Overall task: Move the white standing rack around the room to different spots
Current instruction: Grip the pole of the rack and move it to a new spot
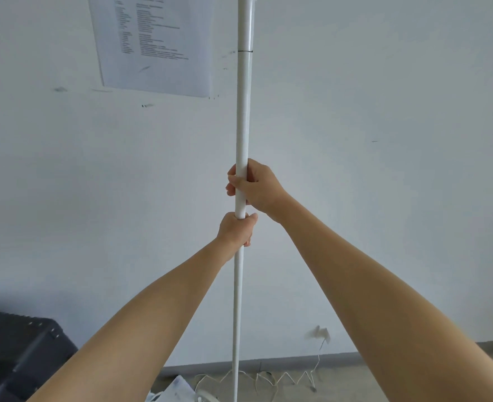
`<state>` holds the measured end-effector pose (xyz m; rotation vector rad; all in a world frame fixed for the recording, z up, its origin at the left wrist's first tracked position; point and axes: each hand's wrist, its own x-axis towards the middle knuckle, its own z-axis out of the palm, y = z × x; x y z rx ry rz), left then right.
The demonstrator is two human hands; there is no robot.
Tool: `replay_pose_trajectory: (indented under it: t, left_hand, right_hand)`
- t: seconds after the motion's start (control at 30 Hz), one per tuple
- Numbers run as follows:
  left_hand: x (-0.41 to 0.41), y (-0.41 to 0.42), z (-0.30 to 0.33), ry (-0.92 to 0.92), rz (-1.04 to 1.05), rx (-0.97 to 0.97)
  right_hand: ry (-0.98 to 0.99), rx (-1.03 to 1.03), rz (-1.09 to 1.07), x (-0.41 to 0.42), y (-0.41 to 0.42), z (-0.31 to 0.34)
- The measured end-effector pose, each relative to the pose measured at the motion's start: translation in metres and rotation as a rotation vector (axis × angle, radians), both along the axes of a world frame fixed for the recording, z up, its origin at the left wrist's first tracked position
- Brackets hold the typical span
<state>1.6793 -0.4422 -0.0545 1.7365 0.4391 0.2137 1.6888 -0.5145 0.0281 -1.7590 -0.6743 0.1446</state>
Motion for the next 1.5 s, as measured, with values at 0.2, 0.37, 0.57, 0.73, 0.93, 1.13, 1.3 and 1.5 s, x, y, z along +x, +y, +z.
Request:
replay_pose_trajectory:
  t: [0.2,0.37,0.57,0.73,0.93,1.13,1.3,1.5]
  left_hand:
    - [0.061,-0.024,0.001,0.031,-0.084,0.018]
    - [0.093,-0.072,0.003,0.046,-0.096,0.015]
    - [0.1,-0.108,0.003,0.033,0.035,0.041]
    - [0.065,-0.097,-0.004,0.033,0.096,0.141]
    - [-0.026,-0.062,-0.012,0.154,0.194,0.129]
    - [-0.161,-0.017,-0.02,0.286,0.429,0.171]
    - [-0.333,0.039,-0.055,0.376,0.728,0.152]
    - [-0.557,0.079,-0.081,0.398,1.021,0.094]
  right_hand:
    - [-0.005,0.043,-0.114,0.052,-0.022,-0.003]
    - [-0.009,0.045,-0.189,0.084,-0.067,-0.006]
    - [-0.025,-0.065,-0.155,0.095,-0.1,-0.02]
    - [0.027,-0.439,-0.12,0.073,-0.093,-0.042]
    - [-0.013,-1.005,0.037,0.012,-0.074,-0.043]
    - [-0.252,-0.95,0.391,-0.107,0.0,-0.049]
    - [-0.313,-0.998,0.765,-0.252,0.063,-0.064]
    - [-0.445,-1.021,1.096,-0.427,0.135,-0.089]
